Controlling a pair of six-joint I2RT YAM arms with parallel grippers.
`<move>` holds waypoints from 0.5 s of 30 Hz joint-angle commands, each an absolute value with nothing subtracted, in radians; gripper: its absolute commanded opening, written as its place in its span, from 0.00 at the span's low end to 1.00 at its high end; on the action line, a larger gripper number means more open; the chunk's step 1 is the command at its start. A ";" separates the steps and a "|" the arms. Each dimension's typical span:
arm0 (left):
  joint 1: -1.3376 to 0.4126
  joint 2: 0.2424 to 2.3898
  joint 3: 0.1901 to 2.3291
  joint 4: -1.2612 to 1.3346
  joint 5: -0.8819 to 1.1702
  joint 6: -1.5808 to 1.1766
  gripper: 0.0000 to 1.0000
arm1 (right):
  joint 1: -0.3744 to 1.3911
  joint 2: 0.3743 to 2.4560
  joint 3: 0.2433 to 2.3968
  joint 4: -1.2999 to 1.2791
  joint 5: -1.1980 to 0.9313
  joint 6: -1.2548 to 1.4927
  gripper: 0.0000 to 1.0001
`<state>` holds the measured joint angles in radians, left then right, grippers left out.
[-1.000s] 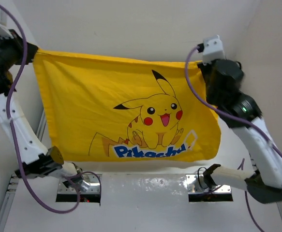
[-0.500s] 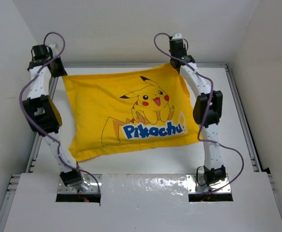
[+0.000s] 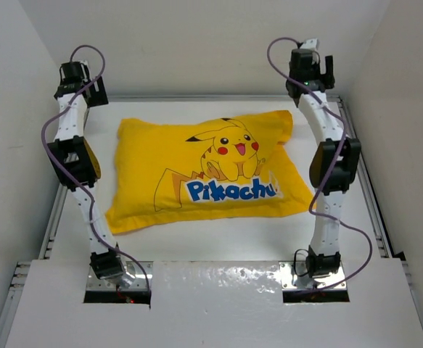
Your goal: Put the pillow into the pillowcase
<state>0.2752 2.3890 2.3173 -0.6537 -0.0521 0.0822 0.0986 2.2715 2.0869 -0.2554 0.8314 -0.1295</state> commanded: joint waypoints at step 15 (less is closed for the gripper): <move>0.307 1.895 1.881 -0.831 0.179 0.219 0.79 | 0.100 1.573 1.280 -0.539 0.261 0.230 0.72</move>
